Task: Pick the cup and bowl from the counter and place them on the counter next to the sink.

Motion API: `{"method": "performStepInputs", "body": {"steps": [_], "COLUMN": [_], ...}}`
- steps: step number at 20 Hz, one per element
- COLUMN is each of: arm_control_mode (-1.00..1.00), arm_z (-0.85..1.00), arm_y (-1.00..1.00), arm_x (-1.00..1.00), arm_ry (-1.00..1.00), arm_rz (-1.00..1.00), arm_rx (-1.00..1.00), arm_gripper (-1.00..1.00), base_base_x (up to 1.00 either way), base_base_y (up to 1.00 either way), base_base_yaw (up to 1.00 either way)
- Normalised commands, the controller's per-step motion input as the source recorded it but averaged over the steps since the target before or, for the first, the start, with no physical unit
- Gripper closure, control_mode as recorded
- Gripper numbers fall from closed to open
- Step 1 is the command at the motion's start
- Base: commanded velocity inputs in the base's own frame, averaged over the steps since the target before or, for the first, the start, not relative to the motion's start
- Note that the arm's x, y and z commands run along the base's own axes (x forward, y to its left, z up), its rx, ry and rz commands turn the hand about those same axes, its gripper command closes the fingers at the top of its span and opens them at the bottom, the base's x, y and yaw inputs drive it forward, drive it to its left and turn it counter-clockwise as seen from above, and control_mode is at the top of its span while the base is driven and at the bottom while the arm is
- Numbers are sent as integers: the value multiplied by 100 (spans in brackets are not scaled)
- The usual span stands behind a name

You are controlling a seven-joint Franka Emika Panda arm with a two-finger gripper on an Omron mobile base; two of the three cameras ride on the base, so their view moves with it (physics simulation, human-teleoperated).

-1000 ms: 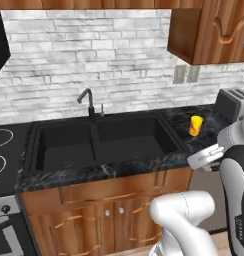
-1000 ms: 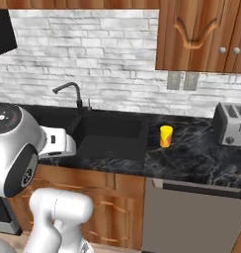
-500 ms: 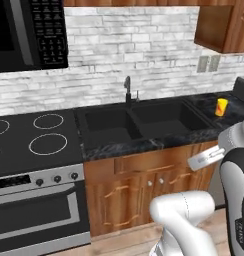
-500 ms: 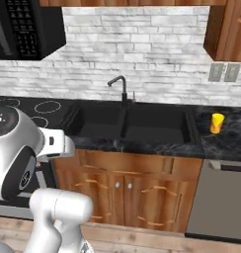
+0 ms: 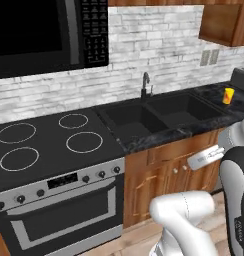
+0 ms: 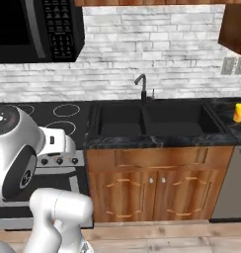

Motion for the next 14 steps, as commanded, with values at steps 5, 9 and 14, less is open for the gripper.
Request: {"method": "performStepInputs", "body": {"steps": [5, 9, 14], "arm_control_mode": [100, 100, 100], "arm_z": [0, 0, 0], "arm_y": [0, 0, 0], "arm_x": [0, 0, 0], "arm_ry": [0, 0, 0], "arm_rz": [0, 0, 0], "arm_rx": [0, 0, 0], "arm_gripper": [-100, -100, -100], "base_base_x": [-7, -15, -11], "base_base_y": [100, 100, 100], "base_base_yaw": [-25, -18, -10]}}
